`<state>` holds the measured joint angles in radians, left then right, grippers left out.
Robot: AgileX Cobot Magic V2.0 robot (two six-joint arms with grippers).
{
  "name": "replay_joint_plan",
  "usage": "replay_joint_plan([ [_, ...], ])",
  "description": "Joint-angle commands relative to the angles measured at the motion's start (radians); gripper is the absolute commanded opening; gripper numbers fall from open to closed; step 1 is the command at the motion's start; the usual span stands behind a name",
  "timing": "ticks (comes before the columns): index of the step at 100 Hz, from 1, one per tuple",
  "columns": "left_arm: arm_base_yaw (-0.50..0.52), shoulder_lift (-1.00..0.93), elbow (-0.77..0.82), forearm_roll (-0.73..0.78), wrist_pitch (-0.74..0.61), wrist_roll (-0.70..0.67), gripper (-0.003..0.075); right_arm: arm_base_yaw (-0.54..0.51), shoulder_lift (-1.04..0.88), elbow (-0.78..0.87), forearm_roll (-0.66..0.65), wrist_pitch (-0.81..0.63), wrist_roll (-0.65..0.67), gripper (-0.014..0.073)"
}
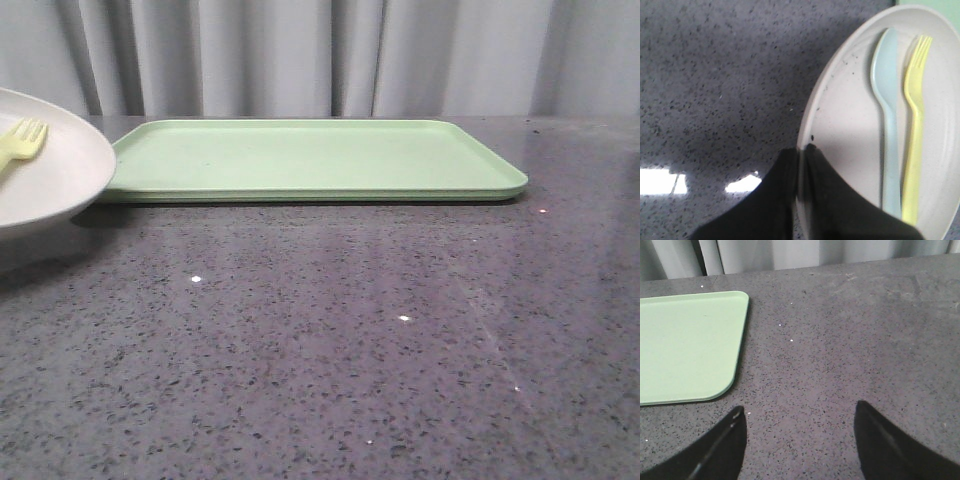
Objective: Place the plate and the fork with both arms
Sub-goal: 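Grip the plate rim with the left gripper and lift it, then carry the plate over the green tray and lower it down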
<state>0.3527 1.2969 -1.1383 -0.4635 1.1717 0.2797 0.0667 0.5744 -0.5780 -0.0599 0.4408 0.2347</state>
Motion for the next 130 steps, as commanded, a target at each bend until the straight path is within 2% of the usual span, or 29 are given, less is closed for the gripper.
replay_joint_plan([
  [1,0.002,-0.032,-0.059,-0.121,-0.021,0.011,-0.0020,-0.003,0.008,-0.035,-0.009,-0.071,-0.009,0.0476],
  [9,0.000,-0.029,-0.086,-0.174,-0.028,0.014,-0.0020,-0.003,0.008,-0.035,-0.009,-0.071,-0.009,0.0476],
  [22,-0.051,0.004,-0.147,-0.182,-0.035,0.012,-0.0021,-0.003,0.008,-0.035,-0.009,-0.069,-0.009,0.0476],
  [72,-0.403,0.292,-0.429,-0.182,-0.198,-0.129,-0.0021,-0.003,0.008,-0.035,-0.009,-0.063,-0.009,0.0476],
  [90,-0.500,0.416,-0.544,-0.182,-0.237,-0.193,-0.0021,-0.003,0.008,-0.035,-0.009,-0.052,-0.009,0.0476],
  [113,-0.546,0.553,-0.669,-0.182,-0.256,-0.288,-0.0021,-0.003,0.008,-0.035,-0.009,-0.041,-0.009,0.0476],
  [130,-0.548,0.602,-0.680,-0.178,-0.279,-0.304,-0.0021,-0.003,0.008,-0.035,-0.009,-0.040,-0.009,0.0476],
])
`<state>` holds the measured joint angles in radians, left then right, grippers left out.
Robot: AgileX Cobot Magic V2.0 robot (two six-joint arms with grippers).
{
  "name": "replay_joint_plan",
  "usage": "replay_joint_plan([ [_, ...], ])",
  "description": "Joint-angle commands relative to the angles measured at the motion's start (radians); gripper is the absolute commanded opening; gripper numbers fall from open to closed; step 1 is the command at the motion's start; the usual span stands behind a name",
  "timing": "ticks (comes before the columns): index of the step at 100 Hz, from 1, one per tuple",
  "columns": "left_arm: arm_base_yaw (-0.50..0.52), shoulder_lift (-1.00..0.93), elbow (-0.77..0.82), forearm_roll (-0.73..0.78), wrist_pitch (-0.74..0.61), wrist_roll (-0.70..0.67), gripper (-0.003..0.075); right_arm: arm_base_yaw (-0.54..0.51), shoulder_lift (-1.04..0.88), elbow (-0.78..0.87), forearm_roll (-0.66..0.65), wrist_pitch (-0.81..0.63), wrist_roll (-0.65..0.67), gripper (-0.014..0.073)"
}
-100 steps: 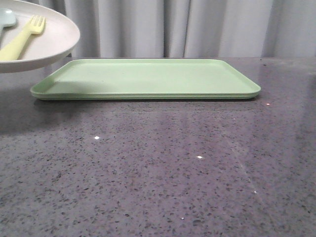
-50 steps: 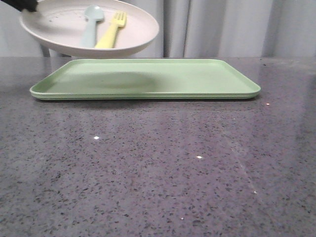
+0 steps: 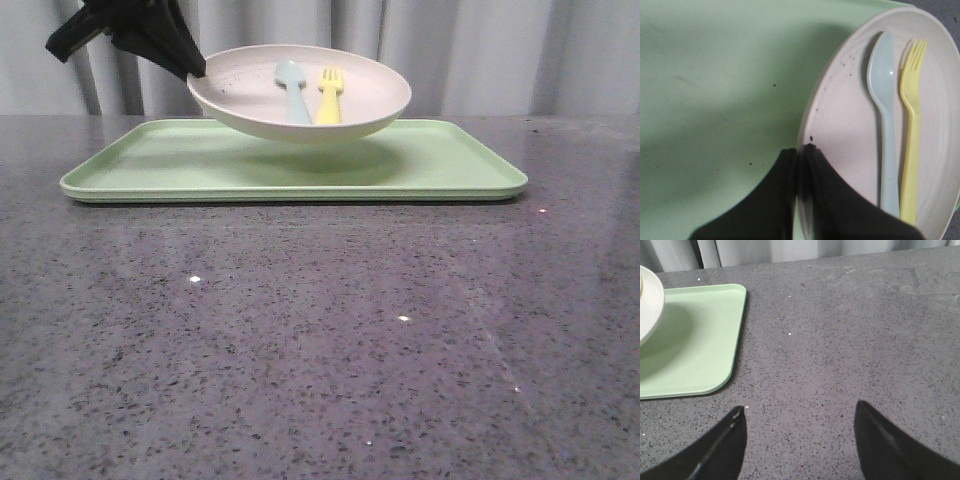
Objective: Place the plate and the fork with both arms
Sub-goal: 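Carry the plate over the green tray and lower it down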
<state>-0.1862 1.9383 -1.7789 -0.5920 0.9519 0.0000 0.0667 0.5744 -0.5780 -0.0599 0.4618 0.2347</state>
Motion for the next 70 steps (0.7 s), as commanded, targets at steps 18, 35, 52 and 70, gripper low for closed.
replay_joint_plan([
  [18,-0.009,-0.028,-0.039,-0.038,-0.090,-0.024,-0.0021,-0.003,0.008,-0.035,-0.009,-0.061,-0.009,0.0476],
  [35,-0.009,-0.005,-0.039,0.002,-0.076,-0.024,-0.0021,-0.003,0.008,-0.035,-0.009,-0.061,-0.009,0.0476],
  [52,-0.009,0.020,-0.039,0.002,-0.043,-0.024,-0.0020,-0.003,0.008,-0.035,-0.009,-0.059,-0.009,0.0476],
  [70,-0.009,0.021,-0.039,0.004,-0.043,-0.024,-0.0020,-0.003,0.008,-0.035,-0.009,-0.054,-0.009,0.0476],
])
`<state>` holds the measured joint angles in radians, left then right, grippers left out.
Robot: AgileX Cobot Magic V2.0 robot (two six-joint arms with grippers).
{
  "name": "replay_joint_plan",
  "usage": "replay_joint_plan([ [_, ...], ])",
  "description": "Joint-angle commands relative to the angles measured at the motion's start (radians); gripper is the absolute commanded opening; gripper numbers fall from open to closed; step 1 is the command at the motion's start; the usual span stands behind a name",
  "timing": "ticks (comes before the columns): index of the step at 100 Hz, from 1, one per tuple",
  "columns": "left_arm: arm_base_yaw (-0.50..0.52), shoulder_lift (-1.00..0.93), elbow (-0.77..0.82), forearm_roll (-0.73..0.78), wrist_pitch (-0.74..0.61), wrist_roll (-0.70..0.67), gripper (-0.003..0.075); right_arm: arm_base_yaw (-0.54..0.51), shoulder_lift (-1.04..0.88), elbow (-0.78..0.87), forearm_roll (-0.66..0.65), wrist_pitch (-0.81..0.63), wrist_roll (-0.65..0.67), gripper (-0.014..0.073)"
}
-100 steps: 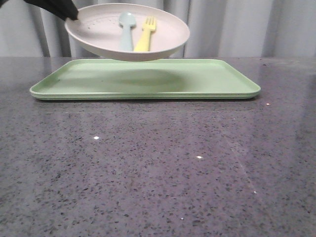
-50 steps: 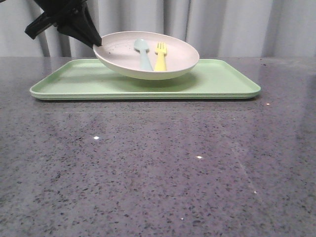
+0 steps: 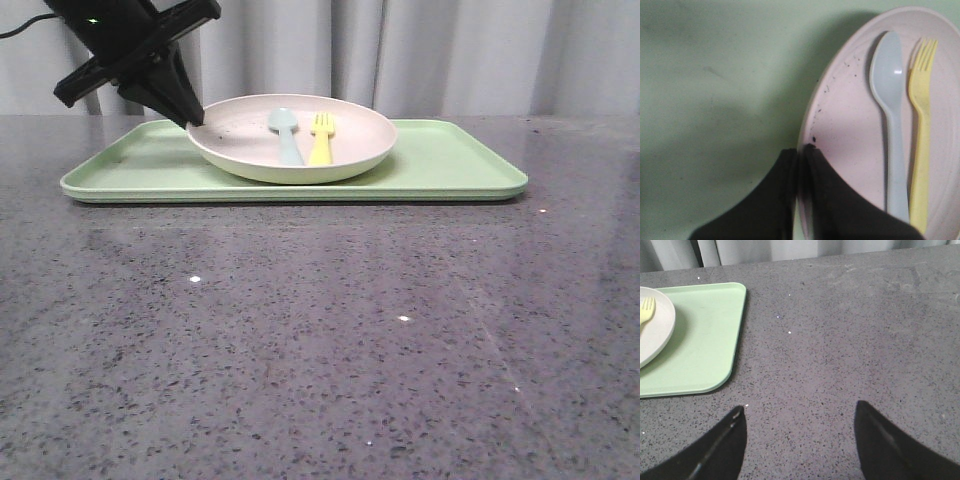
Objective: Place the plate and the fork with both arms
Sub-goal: 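Carry the plate over the green tray and lower it down, then open the left gripper and withdraw it upward from the plate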
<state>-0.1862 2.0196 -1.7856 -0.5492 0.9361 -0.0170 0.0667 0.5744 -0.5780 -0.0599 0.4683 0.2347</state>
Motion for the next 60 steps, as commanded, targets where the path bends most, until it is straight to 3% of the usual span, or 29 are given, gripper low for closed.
replay_joint_plan([
  [1,-0.009,-0.060,-0.032,-0.039,-0.027,-0.007,-0.0020,-0.003,0.008,-0.035,-0.009,-0.060,-0.009,0.0476],
  [12,-0.009,-0.060,-0.032,-0.039,-0.030,-0.007,0.0028,-0.003,0.008,-0.035,-0.009,-0.060,-0.009,0.0476],
  [34,-0.009,-0.063,-0.044,-0.039,-0.036,-0.007,0.0316,-0.003,0.008,-0.035,-0.009,-0.060,-0.009,0.0476],
  [60,-0.007,-0.103,-0.044,0.008,-0.057,-0.007,0.0326,-0.003,0.008,-0.035,-0.009,-0.056,-0.009,0.0476],
])
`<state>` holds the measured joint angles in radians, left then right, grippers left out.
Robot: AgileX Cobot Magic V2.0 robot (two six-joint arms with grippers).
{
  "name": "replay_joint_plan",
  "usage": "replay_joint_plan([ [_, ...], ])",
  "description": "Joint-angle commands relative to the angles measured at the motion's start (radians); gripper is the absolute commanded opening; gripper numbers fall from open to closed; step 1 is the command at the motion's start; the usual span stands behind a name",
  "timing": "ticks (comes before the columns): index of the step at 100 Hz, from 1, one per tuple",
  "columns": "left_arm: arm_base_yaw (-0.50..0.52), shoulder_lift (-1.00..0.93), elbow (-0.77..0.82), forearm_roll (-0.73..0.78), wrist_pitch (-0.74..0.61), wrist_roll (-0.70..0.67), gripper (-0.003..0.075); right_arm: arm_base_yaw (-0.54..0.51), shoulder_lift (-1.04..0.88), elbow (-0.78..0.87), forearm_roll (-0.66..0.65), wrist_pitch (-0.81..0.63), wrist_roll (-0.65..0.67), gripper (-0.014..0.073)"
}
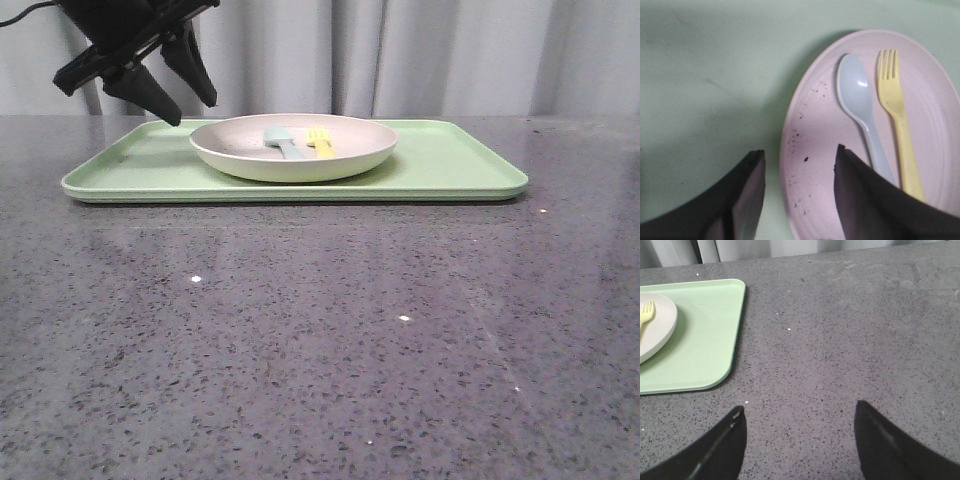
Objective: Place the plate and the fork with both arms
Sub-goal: 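Open the left gripper and withdraw it upward from the plate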
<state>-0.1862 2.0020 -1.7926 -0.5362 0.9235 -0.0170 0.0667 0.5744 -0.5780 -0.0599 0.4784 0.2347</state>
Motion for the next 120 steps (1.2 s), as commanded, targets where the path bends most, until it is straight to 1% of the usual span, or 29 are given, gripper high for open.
replay_joint_plan([
  [1,-0.007,-0.087,-0.037,-0.002,-0.044,-0.007,0.0325,-0.003,0.008,-0.035,-0.009,-0.066,-0.009,0.0476],
  [23,-0.007,-0.169,-0.023,0.113,-0.045,-0.007,0.0312,-0.003,0.009,-0.037,-0.009,-0.060,-0.009,0.0476],
  [37,-0.007,-0.256,0.053,0.181,-0.076,-0.007,0.0312,0.000,0.009,-0.038,-0.009,-0.055,-0.009,0.0476],
  [56,-0.007,-0.419,0.249,0.232,-0.160,-0.007,0.0312,0.001,0.024,-0.073,-0.010,-0.014,-0.010,0.0476],
  [74,-0.007,-0.599,0.445,0.288,-0.263,-0.007,0.0312,0.018,0.110,-0.156,-0.008,0.046,-0.036,0.0476],
  [87,-0.007,-0.723,0.569,0.334,-0.292,-0.007,0.0312,0.069,0.192,-0.223,-0.005,0.087,-0.048,0.0476],
  [120,-0.007,-0.995,0.841,0.363,-0.348,-0.007,0.0312,0.215,0.428,-0.467,-0.005,0.149,-0.051,0.0476],
])
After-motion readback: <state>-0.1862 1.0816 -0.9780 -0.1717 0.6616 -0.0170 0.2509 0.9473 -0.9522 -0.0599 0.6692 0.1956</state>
